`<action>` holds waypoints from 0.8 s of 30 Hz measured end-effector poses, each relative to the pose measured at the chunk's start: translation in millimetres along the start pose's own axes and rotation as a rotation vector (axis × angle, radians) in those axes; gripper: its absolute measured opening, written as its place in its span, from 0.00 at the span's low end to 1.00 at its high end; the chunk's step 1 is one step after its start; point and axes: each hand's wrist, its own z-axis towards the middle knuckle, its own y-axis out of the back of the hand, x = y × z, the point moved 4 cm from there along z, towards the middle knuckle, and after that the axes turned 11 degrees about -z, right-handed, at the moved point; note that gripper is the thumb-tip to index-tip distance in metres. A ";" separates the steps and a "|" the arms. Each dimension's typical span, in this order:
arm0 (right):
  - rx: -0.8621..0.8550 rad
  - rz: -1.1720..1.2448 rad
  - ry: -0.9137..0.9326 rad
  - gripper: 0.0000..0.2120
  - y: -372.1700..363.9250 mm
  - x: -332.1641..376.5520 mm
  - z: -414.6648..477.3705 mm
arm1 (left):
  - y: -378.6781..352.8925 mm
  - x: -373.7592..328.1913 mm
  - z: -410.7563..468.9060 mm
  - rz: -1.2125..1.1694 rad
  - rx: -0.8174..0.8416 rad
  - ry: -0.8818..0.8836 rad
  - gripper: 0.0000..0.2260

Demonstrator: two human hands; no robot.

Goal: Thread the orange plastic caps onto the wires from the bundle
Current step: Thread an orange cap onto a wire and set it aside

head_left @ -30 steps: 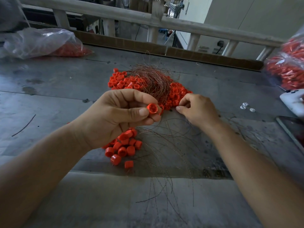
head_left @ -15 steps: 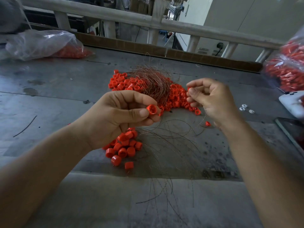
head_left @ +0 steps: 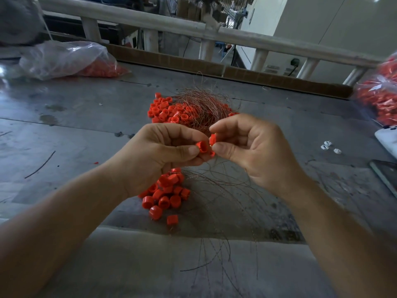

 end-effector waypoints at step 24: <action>-0.370 -0.013 0.013 0.11 53.9 0.5 4.2 | 2.7 -1.4 1.6 -0.003 -0.066 0.007 0.09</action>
